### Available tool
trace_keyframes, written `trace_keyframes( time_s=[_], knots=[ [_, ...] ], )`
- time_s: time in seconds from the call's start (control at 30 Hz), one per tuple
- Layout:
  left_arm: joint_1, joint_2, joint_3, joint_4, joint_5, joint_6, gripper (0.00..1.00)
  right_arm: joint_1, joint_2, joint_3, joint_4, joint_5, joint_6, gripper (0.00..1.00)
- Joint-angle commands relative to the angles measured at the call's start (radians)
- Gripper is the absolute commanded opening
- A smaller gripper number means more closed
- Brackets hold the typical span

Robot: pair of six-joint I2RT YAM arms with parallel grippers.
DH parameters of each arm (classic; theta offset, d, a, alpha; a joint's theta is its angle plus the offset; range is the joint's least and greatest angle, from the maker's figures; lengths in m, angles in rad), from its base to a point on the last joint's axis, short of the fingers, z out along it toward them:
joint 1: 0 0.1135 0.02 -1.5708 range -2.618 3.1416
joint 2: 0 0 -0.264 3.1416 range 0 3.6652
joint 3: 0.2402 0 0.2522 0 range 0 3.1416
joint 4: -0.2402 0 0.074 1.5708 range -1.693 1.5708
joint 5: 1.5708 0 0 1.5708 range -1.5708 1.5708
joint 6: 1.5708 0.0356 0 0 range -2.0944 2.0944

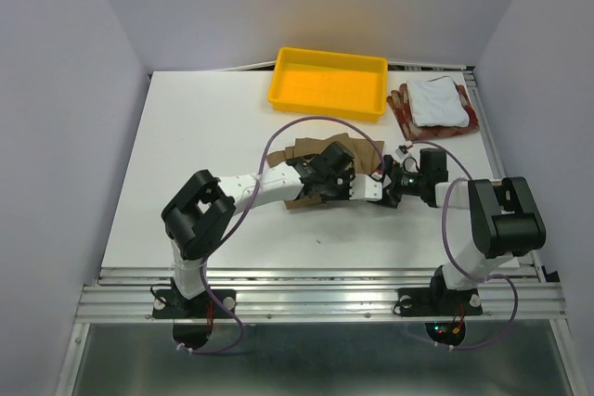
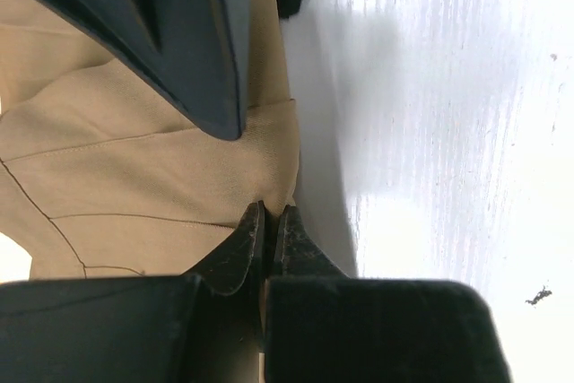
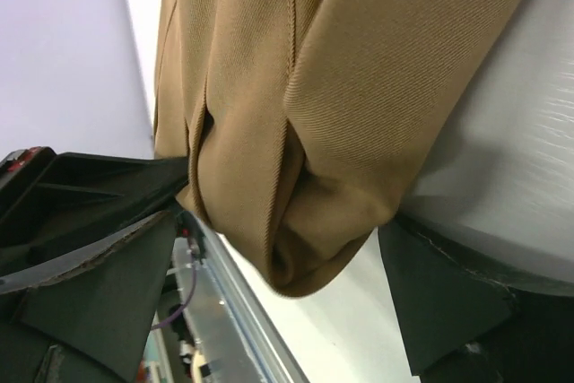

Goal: Fold and stack the skirts

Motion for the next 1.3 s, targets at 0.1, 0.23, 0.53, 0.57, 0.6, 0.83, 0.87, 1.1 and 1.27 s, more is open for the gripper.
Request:
trace_keyframes(
  time_s=[0.1,0.23,0.53,0.57,0.6,0.83,0.87,1.1,1.27],
  knots=[
    [0.048,-0.035,0.122,-0.080,0.158,-0.019,0.00,0.020,0.100,-0.098,0.282,0.010,0.200,1.00],
    [0.059,-0.038,0.128,-0.106,0.206,0.010,0.00,0.060,0.163,-0.087,0.421,0.029,0.265,1.00],
    [0.066,-0.044,0.111,-0.141,0.258,0.097,0.00,0.107,0.355,-0.026,0.605,-0.007,0.386,1.00],
    [0.066,-0.048,0.108,-0.146,0.264,0.112,0.00,0.107,0.360,-0.026,0.605,-0.004,0.386,1.00],
    [0.066,-0.054,0.103,-0.152,0.270,0.128,0.00,0.107,0.363,-0.018,0.596,0.004,0.374,1.00],
    [0.066,-0.078,0.066,-0.198,0.301,0.206,0.00,0.118,0.380,0.057,0.410,0.041,0.185,1.00],
    [0.066,-0.087,0.060,-0.198,0.304,0.214,0.00,0.118,0.384,0.060,0.409,0.041,0.177,1.00],
    [0.066,-0.089,0.046,-0.222,0.323,0.284,0.00,0.127,0.435,0.121,0.401,-0.020,0.089,0.94],
    [0.066,-0.109,0.023,-0.252,0.335,0.321,0.00,0.118,0.432,0.178,0.183,-0.083,-0.100,1.00]
  ],
)
